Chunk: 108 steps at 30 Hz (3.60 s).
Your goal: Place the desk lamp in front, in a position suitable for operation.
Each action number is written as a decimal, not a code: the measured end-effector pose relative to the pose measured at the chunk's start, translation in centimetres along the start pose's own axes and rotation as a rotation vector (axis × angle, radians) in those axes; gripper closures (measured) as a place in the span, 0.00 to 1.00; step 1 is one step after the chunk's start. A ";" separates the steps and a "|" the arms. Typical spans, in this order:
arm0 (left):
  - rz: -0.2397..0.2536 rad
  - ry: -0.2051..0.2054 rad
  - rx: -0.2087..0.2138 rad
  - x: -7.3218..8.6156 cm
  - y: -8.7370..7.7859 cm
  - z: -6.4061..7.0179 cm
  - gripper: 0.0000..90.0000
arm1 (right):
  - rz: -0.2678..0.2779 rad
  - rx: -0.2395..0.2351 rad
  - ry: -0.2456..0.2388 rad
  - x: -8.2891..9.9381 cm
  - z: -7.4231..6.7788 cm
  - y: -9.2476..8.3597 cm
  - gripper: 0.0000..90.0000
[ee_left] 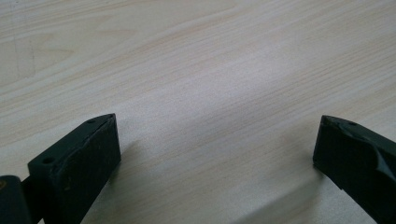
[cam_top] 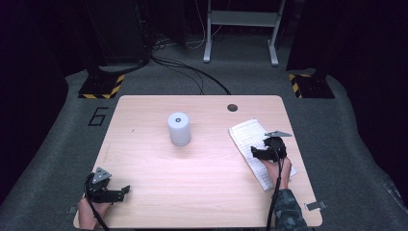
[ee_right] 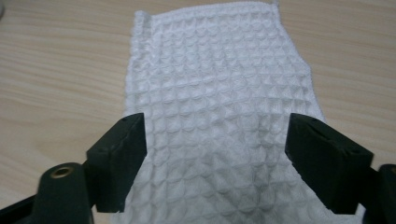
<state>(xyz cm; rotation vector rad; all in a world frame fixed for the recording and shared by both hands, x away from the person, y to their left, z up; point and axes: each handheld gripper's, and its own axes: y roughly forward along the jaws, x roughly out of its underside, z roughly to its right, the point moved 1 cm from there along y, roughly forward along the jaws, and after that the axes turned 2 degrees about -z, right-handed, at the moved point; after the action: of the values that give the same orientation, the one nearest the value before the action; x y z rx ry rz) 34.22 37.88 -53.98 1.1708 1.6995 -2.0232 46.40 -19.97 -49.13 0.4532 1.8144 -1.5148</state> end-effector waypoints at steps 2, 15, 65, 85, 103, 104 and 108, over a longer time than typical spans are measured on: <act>-0.003 -0.001 0.002 0.0 0.0 0.0 0.00 | 0.011 -0.021 -0.006 0.3 0.1 -0.7 0.15; -0.014 0.003 0.010 -0.1 -0.1 0.0 0.00 | 0.010 -0.062 -0.039 3.6 0.8 -4.1 0.01; 0.120 0.162 0.267 -15.9 6.6 5.3 0.00 | 0.060 -0.088 -0.024 12.6 3.5 -7.2 0.00; 0.191 0.106 0.240 -21.4 10.6 6.5 0.00 | 0.050 -0.100 -0.007 12.6 3.7 -7.1 0.01; 0.234 0.114 0.188 -22.2 13.3 7.9 0.03 | 0.051 -0.099 -0.002 12.6 3.7 -7.1 0.02; 0.240 0.115 0.190 -22.2 13.3 7.9 0.03 | 0.045 -0.096 0.007 12.5 3.6 -7.1 0.01; 0.241 0.127 0.192 -22.2 13.5 8.1 0.07 | 0.048 -0.100 0.006 12.5 3.7 -7.1 0.02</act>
<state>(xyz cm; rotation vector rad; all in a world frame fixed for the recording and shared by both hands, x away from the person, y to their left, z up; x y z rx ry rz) 53.89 20.11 -47.95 1.5157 1.3599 -2.0326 34.23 -27.40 -53.31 0.4501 1.8618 -1.3849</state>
